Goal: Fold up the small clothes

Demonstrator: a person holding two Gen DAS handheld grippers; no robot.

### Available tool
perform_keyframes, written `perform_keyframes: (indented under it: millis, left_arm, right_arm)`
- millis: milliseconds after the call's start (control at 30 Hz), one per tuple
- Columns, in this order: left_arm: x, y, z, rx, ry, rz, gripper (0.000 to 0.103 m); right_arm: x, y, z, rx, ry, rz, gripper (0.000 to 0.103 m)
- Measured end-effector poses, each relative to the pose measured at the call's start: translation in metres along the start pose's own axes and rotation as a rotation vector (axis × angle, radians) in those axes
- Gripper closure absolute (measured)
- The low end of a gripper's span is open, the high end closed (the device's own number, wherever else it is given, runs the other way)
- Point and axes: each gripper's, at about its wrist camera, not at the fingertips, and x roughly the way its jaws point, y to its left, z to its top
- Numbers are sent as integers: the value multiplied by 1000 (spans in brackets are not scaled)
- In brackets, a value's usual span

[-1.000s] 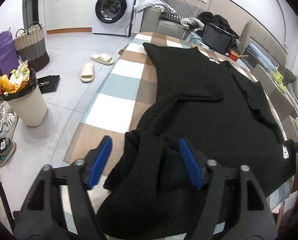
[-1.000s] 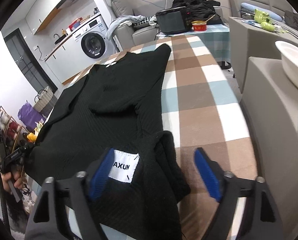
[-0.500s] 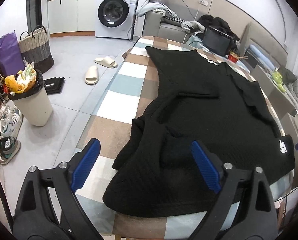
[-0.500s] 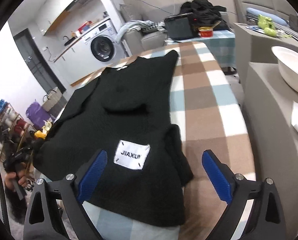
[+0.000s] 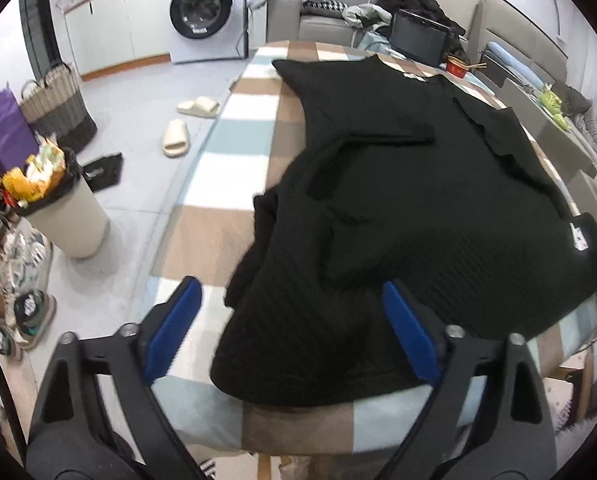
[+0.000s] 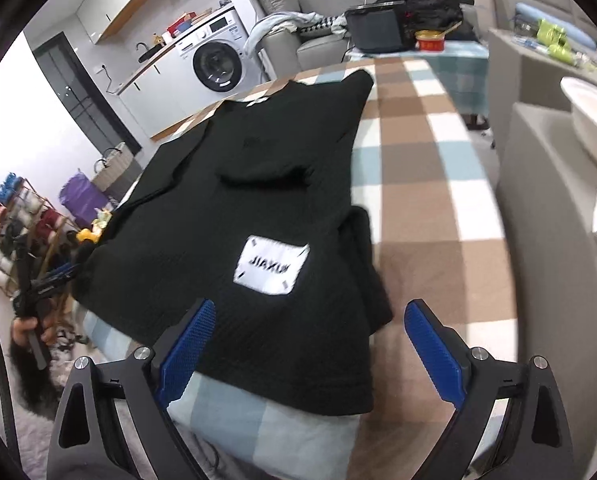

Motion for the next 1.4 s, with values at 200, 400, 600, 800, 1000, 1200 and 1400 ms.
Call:
perform_keyframes:
  millis: [200, 400, 600, 800, 1000, 1200, 1400]
  left_arm:
    - [1, -1, -2, 12, 21, -32, 52]
    - [-2, 1, -2, 0, 30, -79, 82]
    - [-11, -2, 0, 5, 23, -90, 82]
    - [-13, -5, 1, 16, 26, -108, 81]
    - [5, -4, -2, -9, 51, -86, 79]
    - [-5, -8, 4, -5, -43, -97, 97]
    - [-34, -4, 27, -40, -167, -149, 97]
  right_arm:
    - [2, 6, -6, -51, 22, -13, 17]
    - [11, -5, -8, -15, 46, -16, 31]
    - [-1, 3, -11, -50, 37, 7, 40]
    - [-2, 5, -8, -35, 18, 80, 40]
    - [23, 0, -4, -4, 34, 80, 41]
    - [20, -10, 0, 43, -5, 38, 95]
    - [-16, -2, 8, 36, -174, 73, 96]
